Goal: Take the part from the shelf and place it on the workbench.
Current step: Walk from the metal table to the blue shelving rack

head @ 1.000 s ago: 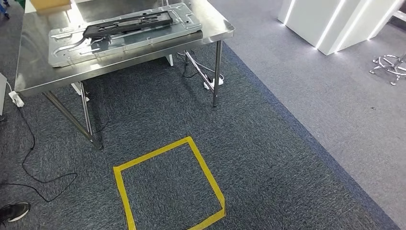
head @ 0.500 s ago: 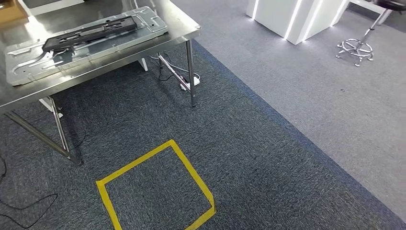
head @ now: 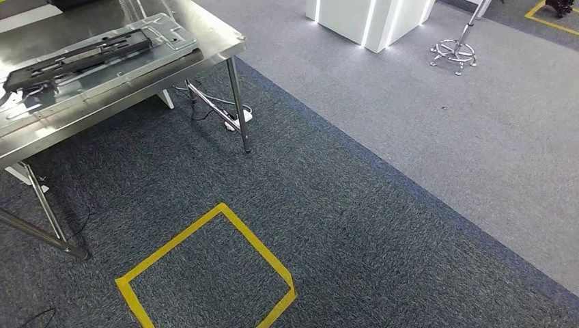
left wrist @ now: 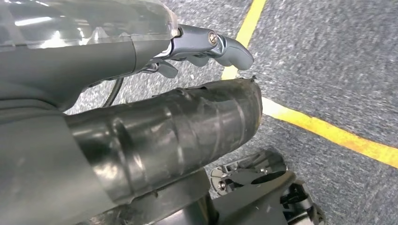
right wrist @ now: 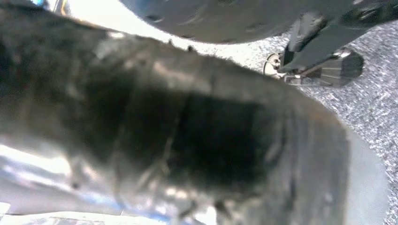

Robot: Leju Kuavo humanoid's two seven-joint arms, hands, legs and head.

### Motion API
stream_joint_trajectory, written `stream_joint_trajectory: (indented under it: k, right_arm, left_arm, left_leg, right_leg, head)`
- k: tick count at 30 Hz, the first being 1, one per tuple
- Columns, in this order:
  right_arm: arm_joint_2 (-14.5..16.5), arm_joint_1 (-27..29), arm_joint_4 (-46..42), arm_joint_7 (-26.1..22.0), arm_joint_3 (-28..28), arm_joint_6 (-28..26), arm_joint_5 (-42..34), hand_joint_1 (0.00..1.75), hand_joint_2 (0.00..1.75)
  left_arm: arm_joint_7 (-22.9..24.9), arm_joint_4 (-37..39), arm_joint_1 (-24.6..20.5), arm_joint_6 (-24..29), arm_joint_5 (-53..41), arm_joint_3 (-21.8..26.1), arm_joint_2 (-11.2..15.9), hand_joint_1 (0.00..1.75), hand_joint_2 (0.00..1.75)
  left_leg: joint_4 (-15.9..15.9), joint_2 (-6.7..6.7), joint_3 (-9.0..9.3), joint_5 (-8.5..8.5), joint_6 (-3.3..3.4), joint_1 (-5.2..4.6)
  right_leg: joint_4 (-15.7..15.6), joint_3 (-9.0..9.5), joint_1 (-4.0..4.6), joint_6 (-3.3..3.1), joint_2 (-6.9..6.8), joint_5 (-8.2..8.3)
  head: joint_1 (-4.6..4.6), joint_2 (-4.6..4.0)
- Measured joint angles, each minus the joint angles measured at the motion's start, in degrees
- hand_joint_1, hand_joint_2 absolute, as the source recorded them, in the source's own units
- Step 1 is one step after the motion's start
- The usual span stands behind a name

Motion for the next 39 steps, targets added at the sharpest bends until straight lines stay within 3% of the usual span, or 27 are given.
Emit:
stream_joint_trajectory:
  k: [1, 3, 5, 8, 10, 12, 14, 16, 17, 19, 21, 23, 24, 25, 26, 27, 29, 31, 32, 34, 36, 38, 39]
  right_arm:
    - [0.0, 0.0, 0.0, 0.0, 0.0, 0.0, 0.1, 0.0, 0.0]
    - [0.0, 0.0, 0.0, 0.0, 0.0, 0.0, 0.1, 0.0, 0.0]
    - [0.0, 0.0, 0.0, 0.0, 0.0, 0.1, 0.2, 0.0, 0.0]
    - [0.0, -0.1, 0.0, 0.0, 0.0, 0.1, 0.3, 0.0, 0.0]
    - [0.0, -0.1, 0.0, 0.0, 0.0, 0.0, 0.3, 0.0, 0.0]
    - [0.0, -0.1, 0.0, 0.0, 0.0, -0.1, 0.3, 0.0, 0.0]
    - [0.0, -0.1, 0.0, -0.1, 0.0, -0.1, 0.3, 0.0, 0.0]
    - [0.1, -0.3, 0.0, -0.2, 0.0, -0.3, 0.3, 0.0, 0.0]
    - [0.1, -0.3, 0.0, -0.2, 0.0, -0.3, 0.3, 0.0, 0.0]
    - [0.1, -0.1, 0.0, -0.2, -0.1, -0.4, 0.3, 0.0, 0.0]
    - [0.1, 0.0, 0.0, -0.2, -0.2, -0.5, 0.3, 0.0, 0.0]
    - [0.1, -0.1, 0.0, -0.2, -0.3, -0.6, 0.4, 0.0, 0.0]
    - [0.1, -0.1, 0.0, -0.2, -0.3, -0.6, 0.4, 0.0, 0.0]
    - [0.1, -0.1, 0.0, -0.2, -0.4, -0.6, 0.4, 0.0, 0.0]
    - [0.1, 0.0, 0.0, -0.2, -0.4, -0.6, 0.5, 0.0, 0.0]
    - [0.1, 0.0, 0.0, -0.2, -0.4, -0.6, 0.5, 0.0, 0.0]
    - [0.1, 0.0, 0.0, -0.2, -0.4, -0.6, 0.5, 0.0, 0.0]
    - [0.1, -0.1, 0.0, -0.2, -0.4, -0.5, 0.6, 0.0, 0.0]
    - [0.1, -0.1, 0.0, -0.2, -0.4, -0.4, 0.6, 0.0, 0.0]
    - [0.1, 0.1, 0.0, -0.2, -0.4, -0.4, 0.9, 0.0, 0.0]
    - [0.1, 0.1, 0.0, -0.1, -0.4, -0.4, 1.2, 0.0, 0.0]
    - [0.2, 0.0, 0.0, 0.1, -0.4, -0.3, 1.5, 0.0, 0.0]
    - [0.2, -0.1, 0.0, 0.2, -0.4, -0.3, 1.7, 0.0, 0.0]
  left_arm:
    - [0.0, 0.0, -0.1, 0.0, 0.0, 0.0, 0.0, 0.0, 0.0]
    - [0.0, 0.0, -0.2, 0.0, 0.0, 0.0, 0.0, 0.0, 0.0]
    - [0.0, 0.0, -0.3, 0.0, -0.1, 0.0, 0.0, 0.0, 0.0]
    - [0.0, 0.0, -0.1, 0.0, -0.1, 0.0, 0.0, 0.0, 0.0]
    - [0.0, 0.0, 0.1, 0.0, -0.1, 0.0, 0.0, 0.0, 0.0]
    - [0.0, 0.0, 0.1, 0.0, -0.1, 0.0, 0.0, 0.0, 0.0]
    - [0.0, 0.0, 0.1, 0.1, -0.1, 0.1, 0.0, 0.0, 0.0]
    - [0.0, 0.0, 0.1, 0.1, 0.0, 0.1, 0.1, 0.0, 0.0]
    - [0.0, 0.0, 0.0, 0.1, 0.0, 0.1, 0.1, 0.0, 0.0]
    - [0.0, 0.0, -0.1, 0.1, 0.0, 0.2, 0.1, 0.0, 0.0]
    - [0.1, 0.0, -0.1, 0.1, 0.1, 0.2, 0.0, 0.0, 0.0]
    - [0.1, 0.0, 0.0, 0.1, 0.1, 0.3, 0.0, 0.0, 0.0]
    - [0.1, 0.0, 0.1, 0.1, 0.1, 0.3, 0.0, 0.0, 0.0]
    - [0.1, 0.0, 0.2, 0.1, 0.1, 0.4, 0.0, 0.0, 0.0]
    - [0.1, 0.0, 0.2, 0.1, 0.1, 0.4, 0.0, 0.0, 0.0]
    - [0.1, 0.0, 0.1, 0.1, 0.1, 0.4, 0.0, 0.0, 0.0]
    - [0.1, 0.0, 0.0, 0.1, 0.1, 0.4, 0.0, 0.0, 0.0]
    - [0.1, 0.0, 0.0, 0.1, 0.1, 0.5, 0.0, 0.0, 0.0]
    - [0.1, 0.0, -0.1, 0.2, 0.1, 0.5, 0.0, 0.0, 0.0]
    - [0.1, 0.0, -0.2, 0.2, 0.1, 0.5, 0.0, 0.0, 0.0]
    - [0.1, 0.0, -0.2, 0.2, 0.2, 0.5, 0.0, 0.0, 0.0]
    - [0.2, 0.0, 0.0, 0.3, 0.2, 0.6, 0.0, 0.0, 0.0]
    - [0.2, 0.0, 0.1, 0.3, 0.2, 0.6, 0.0, 0.0, 0.0]
  left_leg:
    - [0.1, 0.3, 0.05, -0.15, -0.33, -0.13]
    - [0.2, 0.76, 0.2, -0.32, -0.91, -0.12]
    - [1.8, -0.6, -0.3, -1.71, -1.5, 0.16]
    - [11.3, -3.53, -4.51, -6.99, -2.03, 0.47]
    - [16.5, -3.86, -7.04, -8.34, -2.02, 0.5]
    - [13.8, -4.15, -5.98, -5.45, -1.7, 0.5]
    - [6.0, -6.59, -2.66, -1.47, -1.14, 0.52]
    - [1.5, -8.91, -0.84, -0.01, -0.73, 0.45]
    - [1.1, -9.07, -0.74, -0.12, -0.59, 0.34]
    - [0.5, -7.74, -0.46, 0.35, -0.05, 0.29]
    - [-0.5, -6.18, -0.17, 1.04, 0.76, 0.43]
    - [-0.9, -4.51, -0.22, 1.27, 1.21, 0.31]
    - [-0.8, -3.62, -0.31, 1.24, 1.28, 0.21]
    - [-0.7, -2.77, -0.36, 1.17, 1.3, 0.13]
    - [-0.7, -1.96, -0.38, 1.08, 1.29, 0.1]
    - [-0.6, -1.26, -0.34, 0.97, 1.19, 0.11]
    - [-0.3, -0.1, -0.18, 0.58, 0.76, 0.03]
    - [0.1, 0.81, -0.06, 0.11, 0.12, -0.24]
    - [0.2, 1.2, 0.02, -0.04, -0.18, -0.38]
    - [0.4, 1.74, 0.26, -0.33, -0.76, -0.26]
    - [2.6, -0.2, -0.54, -2.12, -1.38, 0.04]
    - [9.2, -3.02, -3.53, -5.9, -1.72, 0.23]
    - [13.2, -3.61, -5.4, -7.6, -1.76, 0.25]
  right_leg:
    - [-0.9, 0.38, 0.14, -0.35, -0.24, 0.04]
    - [-0.9, 0.24, 0.25, -1.09, 0.64, 0.21]
    - [-1.2, 0.19, 0.14, -1.83, 1.44, 0.54]
    - [-1.4, 0.01, 0.21, -2.49, 2.86, 0.85]
    - [-1.3, -0.07, 0.41, -2.57, 4.07, 0.88]
    - [-1.0, -0.06, 0.51, -2.56, 5.43, 0.87]
    - [-0.8, -0.16, 0.55, -2.43, 6.82, 0.88]
    - [-0.6, -0.58, 0.43, -1.9, 8.1, 1.06]
    - [-0.7, -0.8, 0.33, -1.49, 8.71, 1.24]
    - [-0.8, -1.08, 0.11, -0.74, 9.49, 1.5]
    - [1.5, -2.25, 0.3, -0.35, 7.37, -0.19]
    - [8.1, -5.34, 0.42, -0.09, 4.35, -4.05]
    - [11.7, -7.0, 0.34, 0.11, 3.72, -5.61]
    - [14.0, -7.99, 0.2, 0.31, 3.4, -6.24]
    - [14.2, -7.93, 0.04, 0.49, 3.14, -5.78]
    - [12.2, -6.69, -0.12, 0.63, 2.78, -4.36]
    - [4.4, -2.3, -0.2, 0.61, 0.55, -1.07]
    - [-0.4, 0.26, 0.02, 0.04, -1.25, 0.27]
    - [-0.9, 0.37, 0.17, -0.3, -1.4, 0.17]
    - [-1.0, 0.21, 0.18, -0.98, -0.23, 0.41]
    - [-1.3, 0.19, 0.03, -1.73, 0.92, 0.76]
    - [-1.4, 0.08, 0.02, -2.2, 2.11, 0.99]
    - [-1.3, -0.02, 0.1, -2.29, 2.79, 1.03]
  head:
    - [-0.02, 0.0]
    - [-0.04, 0.0]
    - [-0.05, 0.0]
    - [-0.08, -0.01]
    - [-0.08, 0.0]
    - [-0.08, 0.0]
    - [-0.06, 0.0]
    - [-0.06, 0.0]
    - [-0.06, 0.0]
    - [-0.04, 0.0]
    - [0.08, 0.0]
    - [0.21, 0.0]
    - [0.21, 0.0]
    - [0.21, 0.0]
    - [0.21, 0.0]
    - [0.21, 0.0]
    - [0.22, 0.0]
    - [0.15, 0.0]
    - [0.1, 0.0]
    - [0.05, 0.0]
    - [0.05, 0.0]
    - [0.05, 0.0]
    - [0.04, 0.0]
